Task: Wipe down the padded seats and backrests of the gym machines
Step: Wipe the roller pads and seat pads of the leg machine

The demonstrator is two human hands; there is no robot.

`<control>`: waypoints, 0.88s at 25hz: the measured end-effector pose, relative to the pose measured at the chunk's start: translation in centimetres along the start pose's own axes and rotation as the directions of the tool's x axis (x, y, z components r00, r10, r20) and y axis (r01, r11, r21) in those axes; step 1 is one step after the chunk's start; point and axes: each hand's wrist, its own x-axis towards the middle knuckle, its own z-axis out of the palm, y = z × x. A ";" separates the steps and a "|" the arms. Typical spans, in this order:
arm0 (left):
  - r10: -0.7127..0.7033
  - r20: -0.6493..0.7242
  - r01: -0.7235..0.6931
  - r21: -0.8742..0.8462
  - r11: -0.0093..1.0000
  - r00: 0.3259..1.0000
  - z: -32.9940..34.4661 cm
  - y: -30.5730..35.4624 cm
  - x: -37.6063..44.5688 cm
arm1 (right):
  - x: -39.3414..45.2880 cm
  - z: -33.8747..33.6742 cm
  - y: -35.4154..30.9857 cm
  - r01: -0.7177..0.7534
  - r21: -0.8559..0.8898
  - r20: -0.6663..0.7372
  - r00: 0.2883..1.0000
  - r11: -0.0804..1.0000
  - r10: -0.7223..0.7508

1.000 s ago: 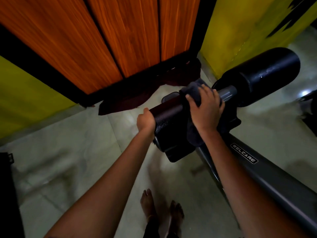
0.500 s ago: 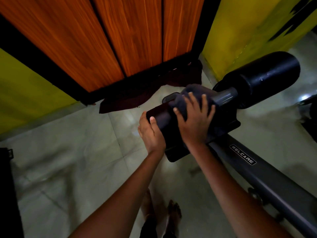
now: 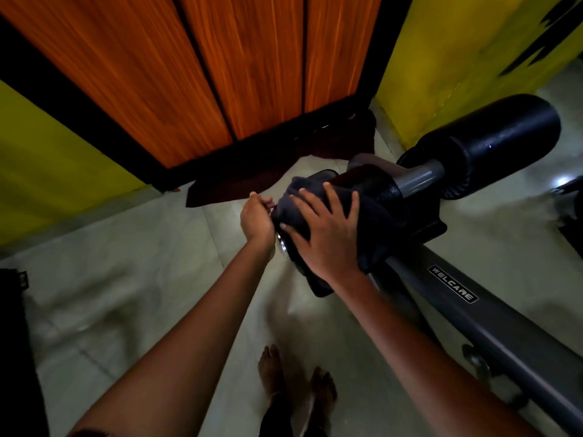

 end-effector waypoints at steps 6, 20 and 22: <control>-0.131 0.049 0.114 0.259 0.959 0.990 2.6 -1.0 -0.2 | 4.5 -2.9 8.4 -0.354 0.056 0.000 0.935 0.934 0.355; 0.520 0.089 -0.516 0.348 0.783 0.849 1.1 -5.5 -4.9 | 2.7 -1.4 3.5 -0.232 0.038 -0.005 0.973 0.972 0.233; 0.537 0.146 -0.552 0.340 0.762 0.831 0.5 -5.7 -5.1 | 1.0 -1.0 2.7 0.025 0.001 0.030 0.999 1.000 -0.025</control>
